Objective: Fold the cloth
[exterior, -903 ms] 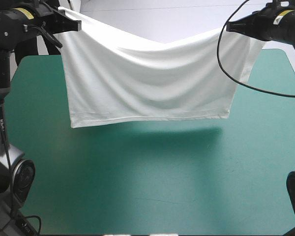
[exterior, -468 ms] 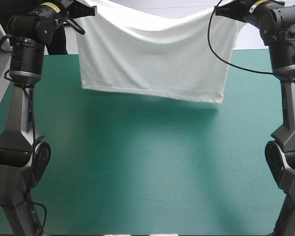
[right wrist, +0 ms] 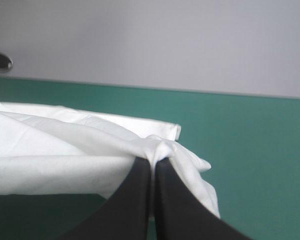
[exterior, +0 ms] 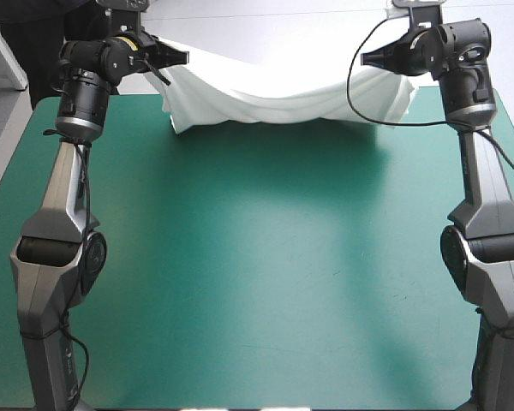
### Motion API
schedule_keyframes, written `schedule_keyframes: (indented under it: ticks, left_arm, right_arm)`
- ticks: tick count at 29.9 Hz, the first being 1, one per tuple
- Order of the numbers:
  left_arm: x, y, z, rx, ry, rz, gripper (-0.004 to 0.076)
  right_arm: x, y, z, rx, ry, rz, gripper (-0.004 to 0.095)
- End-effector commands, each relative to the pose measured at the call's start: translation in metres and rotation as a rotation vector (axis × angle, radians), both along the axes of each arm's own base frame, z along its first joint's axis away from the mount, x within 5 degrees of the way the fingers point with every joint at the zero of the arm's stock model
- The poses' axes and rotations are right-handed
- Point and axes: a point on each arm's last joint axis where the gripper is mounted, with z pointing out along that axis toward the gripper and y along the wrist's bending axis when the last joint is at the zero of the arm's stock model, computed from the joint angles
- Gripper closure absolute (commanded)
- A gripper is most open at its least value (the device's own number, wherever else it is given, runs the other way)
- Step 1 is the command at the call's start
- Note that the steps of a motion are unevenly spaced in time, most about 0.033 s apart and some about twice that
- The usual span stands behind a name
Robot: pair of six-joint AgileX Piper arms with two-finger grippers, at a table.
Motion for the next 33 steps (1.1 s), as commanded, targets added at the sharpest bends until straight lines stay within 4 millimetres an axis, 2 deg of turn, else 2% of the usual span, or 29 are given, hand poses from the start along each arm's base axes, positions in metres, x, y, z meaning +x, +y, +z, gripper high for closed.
schedule_keyframes:
  ticks: [1,5,9,11,14,15,21,29,33]
  left_arm:
    - [-0.014,0.001,0.024,-0.057,-0.05,0.017,0.0746]
    - [-0.01,-0.001,-0.008,-0.006,0.118,0.043,0.0746]
    - [-0.01,-0.003,-0.039,-0.028,0.236,0.067,0.0746]
    - [-0.02,-0.003,-0.048,-0.007,0.244,0.066,0.0746]
    - [-0.046,0.0,-0.05,-0.031,0.188,0.073,0.0746]
    - [-0.054,0.001,-0.059,-0.031,0.198,0.074,0.0746]
    - [-0.104,0.01,-0.09,-0.026,0.247,0.067,0.0746]
    - [-0.151,0.017,-0.121,-0.053,0.369,0.072,0.0746]
    - [-0.178,0.02,-0.139,-0.066,0.435,0.063,0.0746]
  right_arm:
    - [-0.014,-0.002,0.013,-0.003,0.017,-0.009,0.0925]
    - [-0.005,-0.007,-0.008,0.015,0.1,-0.006,0.0925]
    - [-0.005,-0.015,-0.032,0.016,0.207,-0.016,0.0924]
    - [-0.01,-0.021,-0.046,0.065,0.284,-0.015,0.0925]
    - [-0.022,-0.022,-0.067,0.074,0.36,-0.014,0.0924]
    - [-0.026,-0.022,-0.075,0.079,0.379,-0.014,0.0925]
    - [-0.071,-0.019,-0.106,0.08,0.408,-0.007,0.0924]
    - [-0.132,-0.023,-0.149,0.092,0.499,-0.019,0.0925]
    - [-0.155,-0.024,-0.168,0.098,0.564,-0.018,0.0925]
